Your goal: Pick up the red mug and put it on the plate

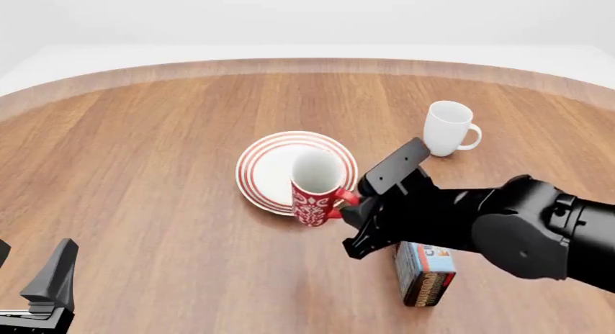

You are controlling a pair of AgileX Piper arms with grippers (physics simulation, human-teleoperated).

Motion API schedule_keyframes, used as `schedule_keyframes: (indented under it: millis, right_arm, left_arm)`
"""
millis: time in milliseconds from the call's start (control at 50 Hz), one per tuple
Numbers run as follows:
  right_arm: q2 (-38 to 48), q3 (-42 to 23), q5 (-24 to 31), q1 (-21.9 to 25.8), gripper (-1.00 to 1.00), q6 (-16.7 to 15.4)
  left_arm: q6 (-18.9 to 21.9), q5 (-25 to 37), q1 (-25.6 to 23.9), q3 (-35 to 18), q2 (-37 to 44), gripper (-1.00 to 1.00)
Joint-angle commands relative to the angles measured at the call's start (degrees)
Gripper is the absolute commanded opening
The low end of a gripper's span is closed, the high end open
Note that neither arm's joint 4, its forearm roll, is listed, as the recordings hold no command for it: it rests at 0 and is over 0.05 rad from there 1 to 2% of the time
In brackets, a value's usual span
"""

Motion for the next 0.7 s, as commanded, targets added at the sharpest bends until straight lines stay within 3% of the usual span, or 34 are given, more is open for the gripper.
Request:
schedule_keyframes:
  millis: [20,440,700]
  right_arm:
    - [0.4,-2.8,0.2,-2.1,-1.00,-1.6]
    - [5.4,-8.7,-1.6,-6.5,-1.00,-3.4]
    - [9.0,-11.3,-3.8,-6.8,-1.00,-4.2]
  left_arm:
    - [0.0,0.0,0.0,0.0,0.0,1.00]
    - [0.0,0.0,0.0,0.0,0.0,1.00]
    - [0.0,0.0,0.0,0.0,0.0,1.00]
